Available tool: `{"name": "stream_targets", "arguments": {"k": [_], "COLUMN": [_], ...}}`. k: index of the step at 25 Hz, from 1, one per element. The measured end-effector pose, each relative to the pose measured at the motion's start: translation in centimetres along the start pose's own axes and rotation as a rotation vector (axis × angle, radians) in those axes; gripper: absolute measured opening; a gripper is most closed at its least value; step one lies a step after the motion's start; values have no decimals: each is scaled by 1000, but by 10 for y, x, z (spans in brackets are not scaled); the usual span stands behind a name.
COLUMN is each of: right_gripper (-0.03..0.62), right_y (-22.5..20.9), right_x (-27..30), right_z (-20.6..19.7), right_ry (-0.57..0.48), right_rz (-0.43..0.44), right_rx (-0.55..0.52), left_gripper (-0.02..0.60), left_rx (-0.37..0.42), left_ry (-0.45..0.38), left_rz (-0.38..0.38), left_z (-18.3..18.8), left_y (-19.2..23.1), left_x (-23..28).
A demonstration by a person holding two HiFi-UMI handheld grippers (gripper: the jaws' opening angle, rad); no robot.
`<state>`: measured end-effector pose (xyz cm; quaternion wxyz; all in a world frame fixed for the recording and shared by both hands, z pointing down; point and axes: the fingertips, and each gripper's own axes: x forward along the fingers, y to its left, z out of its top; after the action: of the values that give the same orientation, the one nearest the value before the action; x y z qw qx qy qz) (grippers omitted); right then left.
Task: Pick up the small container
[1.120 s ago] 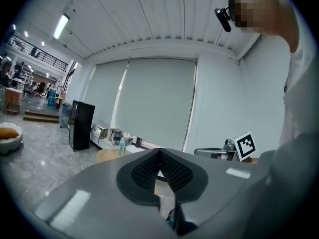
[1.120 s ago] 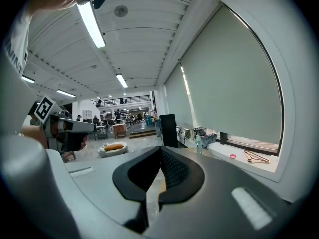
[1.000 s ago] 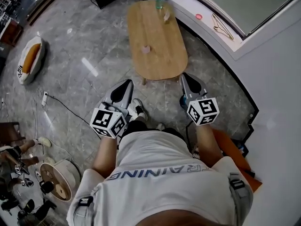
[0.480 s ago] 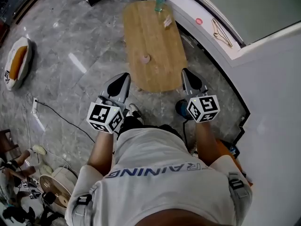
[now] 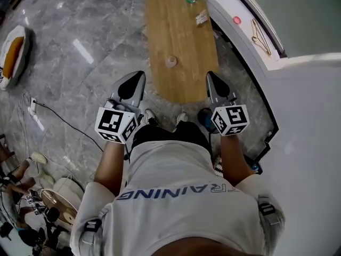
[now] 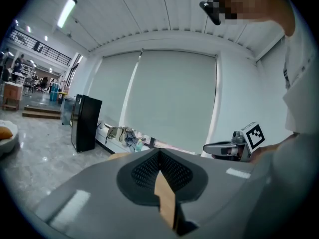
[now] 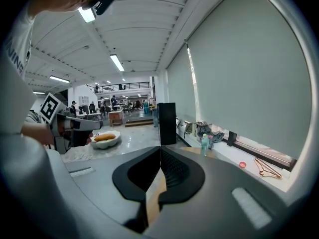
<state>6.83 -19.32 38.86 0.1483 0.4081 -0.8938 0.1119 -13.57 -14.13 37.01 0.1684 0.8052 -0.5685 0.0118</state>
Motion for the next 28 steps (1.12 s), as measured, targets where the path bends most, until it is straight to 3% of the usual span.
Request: {"name": "stream_targets", "arguments": {"k": [7,14,20,28], "right_gripper": [17,26,54,250], "right_y": [-36,-89,-97,-90], "right_x": [39,62,74,87], "right_z": [7,1,0,-16], "right_ry": [8,23,34,111], "right_rz": [98,186,157,139], "right_rx": [-5,7,15,-18], "left_gripper": [0,0,0,0], "left_rx": [-13,-40,-64,-48], "left_ry": [44,31,77,91], "left_rz": [89,190,167,102], "left_z": [-6,-1,-15,-11], "left_y": [-1,-13,-10,3], "left_x": [37,81,92,110]}}
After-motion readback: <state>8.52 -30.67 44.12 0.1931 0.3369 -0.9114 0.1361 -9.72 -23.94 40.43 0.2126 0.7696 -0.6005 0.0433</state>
